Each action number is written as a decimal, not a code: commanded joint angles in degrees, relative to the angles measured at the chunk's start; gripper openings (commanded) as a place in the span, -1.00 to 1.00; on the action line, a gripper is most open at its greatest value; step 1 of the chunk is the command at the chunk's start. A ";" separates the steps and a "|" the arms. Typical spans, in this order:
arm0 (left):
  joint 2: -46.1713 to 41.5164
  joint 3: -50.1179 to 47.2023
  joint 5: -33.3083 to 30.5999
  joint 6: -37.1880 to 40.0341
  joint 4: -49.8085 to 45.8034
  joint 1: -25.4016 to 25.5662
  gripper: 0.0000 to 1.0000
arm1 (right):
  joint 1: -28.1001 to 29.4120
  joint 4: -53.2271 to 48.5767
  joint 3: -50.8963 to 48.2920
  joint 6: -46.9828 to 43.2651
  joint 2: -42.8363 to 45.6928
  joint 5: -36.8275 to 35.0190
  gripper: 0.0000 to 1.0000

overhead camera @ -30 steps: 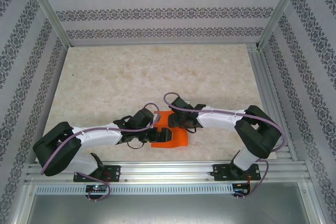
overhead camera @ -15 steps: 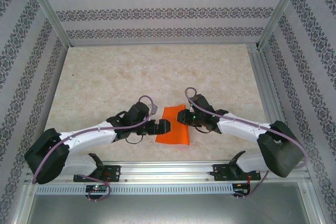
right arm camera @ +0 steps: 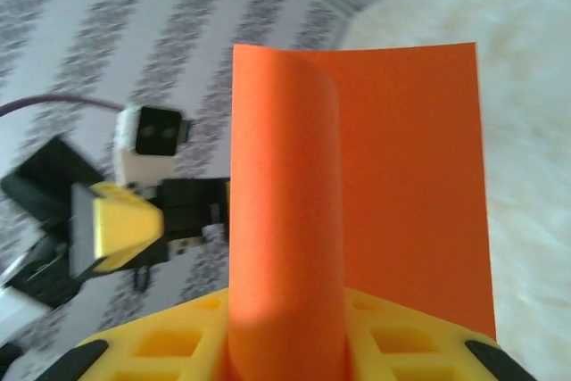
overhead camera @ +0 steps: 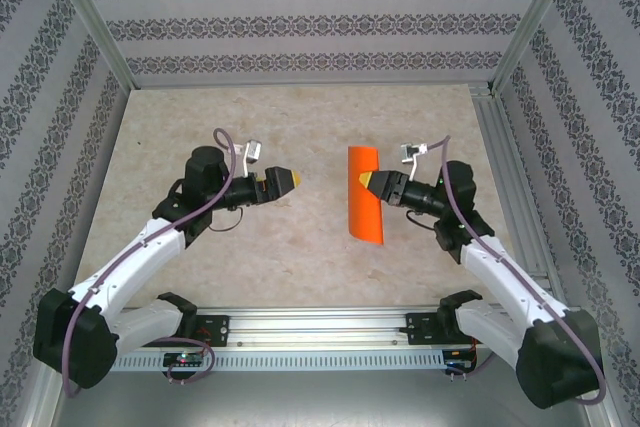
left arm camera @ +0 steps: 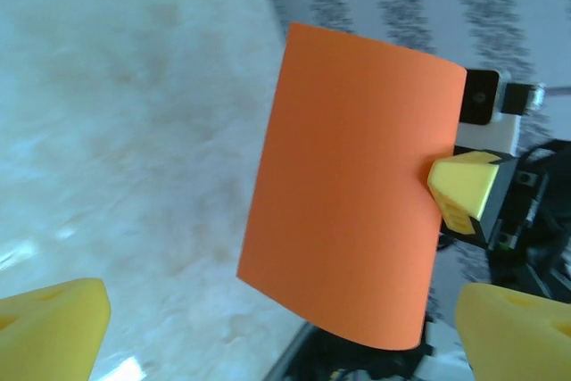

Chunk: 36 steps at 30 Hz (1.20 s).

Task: Fold a paper plane with a square sheet of paper (fold left side to right side)
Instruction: Place a square sheet of paper at the bottom-center of the table.

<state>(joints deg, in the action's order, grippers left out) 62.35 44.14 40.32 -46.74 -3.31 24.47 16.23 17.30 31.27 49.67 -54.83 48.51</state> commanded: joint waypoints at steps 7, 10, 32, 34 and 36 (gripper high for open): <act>4.59 9.52 13.71 -0.56 16.36 -0.39 0.99 | 0.62 7.96 13.60 3.95 1.88 12.98 -0.44; 5.94 11.74 15.69 -1.15 19.17 0.03 0.99 | 2.30 7.40 17.01 3.47 1.17 13.68 -0.45; 4.36 9.74 15.84 -3.24 24.50 3.88 -0.81 | 3.42 -0.47 17.83 -2.35 -1.64 7.95 -0.43; 4.09 8.77 15.02 -2.66 22.95 3.86 -1.00 | 2.53 -2.37 17.18 -3.18 -1.70 7.43 -0.39; 3.82 7.64 13.43 -1.46 19.23 3.90 -1.00 | 1.27 -7.51 16.86 -5.93 -1.43 5.84 -0.20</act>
<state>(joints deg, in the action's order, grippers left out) 67.40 53.39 55.66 -50.33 19.97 27.90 18.79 15.18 48.99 47.88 -56.53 56.90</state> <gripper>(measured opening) 0.070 0.374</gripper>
